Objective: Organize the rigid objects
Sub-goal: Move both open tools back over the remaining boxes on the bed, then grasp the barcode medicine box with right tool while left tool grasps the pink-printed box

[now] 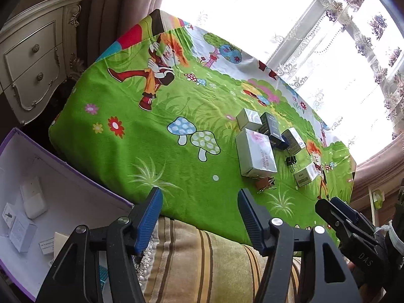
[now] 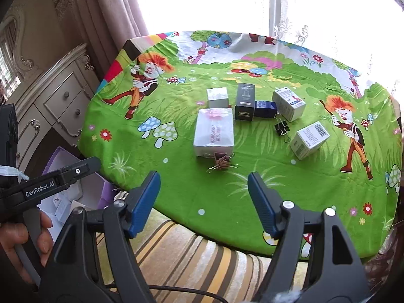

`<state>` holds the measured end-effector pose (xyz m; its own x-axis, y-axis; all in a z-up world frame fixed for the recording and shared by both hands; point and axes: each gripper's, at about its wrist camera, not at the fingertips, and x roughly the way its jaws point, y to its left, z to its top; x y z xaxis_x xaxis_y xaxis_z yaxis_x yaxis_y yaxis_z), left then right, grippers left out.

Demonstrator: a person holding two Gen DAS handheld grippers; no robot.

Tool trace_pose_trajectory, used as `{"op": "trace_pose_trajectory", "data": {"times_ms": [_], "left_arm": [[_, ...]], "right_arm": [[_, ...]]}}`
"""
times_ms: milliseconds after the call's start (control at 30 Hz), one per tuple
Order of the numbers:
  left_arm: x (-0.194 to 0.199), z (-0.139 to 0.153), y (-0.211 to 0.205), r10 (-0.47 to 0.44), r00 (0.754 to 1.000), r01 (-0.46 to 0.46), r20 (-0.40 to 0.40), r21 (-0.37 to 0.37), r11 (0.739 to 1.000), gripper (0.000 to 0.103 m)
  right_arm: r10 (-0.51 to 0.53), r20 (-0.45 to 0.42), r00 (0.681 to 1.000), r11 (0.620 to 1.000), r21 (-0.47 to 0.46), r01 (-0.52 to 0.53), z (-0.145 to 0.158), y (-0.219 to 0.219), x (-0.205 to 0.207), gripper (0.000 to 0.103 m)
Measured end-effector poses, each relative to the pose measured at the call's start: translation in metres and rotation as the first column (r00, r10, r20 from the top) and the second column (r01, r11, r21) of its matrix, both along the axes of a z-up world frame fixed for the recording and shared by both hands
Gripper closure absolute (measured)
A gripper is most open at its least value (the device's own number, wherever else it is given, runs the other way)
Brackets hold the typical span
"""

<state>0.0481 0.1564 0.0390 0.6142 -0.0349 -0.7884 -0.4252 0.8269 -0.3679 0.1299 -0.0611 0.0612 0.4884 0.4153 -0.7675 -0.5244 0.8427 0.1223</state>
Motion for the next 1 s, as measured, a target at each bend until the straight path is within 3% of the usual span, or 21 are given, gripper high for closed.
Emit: {"op": "trace_pose_trajectory", "data": {"times_ms": [167,400,733,1000], "left_arm": [[0.034,0.002,-0.022,-0.039,0.999,0.039,-0.006,0.007,0.999,0.030],[0.080,-0.006,-0.047,-0.070,0.997,0.070,-0.045,0.013,0.997,0.020],[0.146,-0.036,-0.066,-0.079,0.985,0.085,-0.154,0.028,0.996,0.016],[0.184,-0.055,-0.078,-0.080,0.975,0.105,-0.208,0.111,0.988,0.016]], "right_arm": [[-0.096,0.025,0.995,0.995,-0.027,0.096,0.000,-0.034,0.032,0.019],[-0.136,0.024,0.990,0.989,-0.060,0.138,-0.011,-0.077,0.069,0.013],[-0.048,0.074,0.996,0.992,-0.112,0.056,-0.026,-0.107,0.112,0.008],[0.040,0.059,0.997,0.986,-0.163,-0.030,-0.046,-0.100,0.144,0.007]]}}
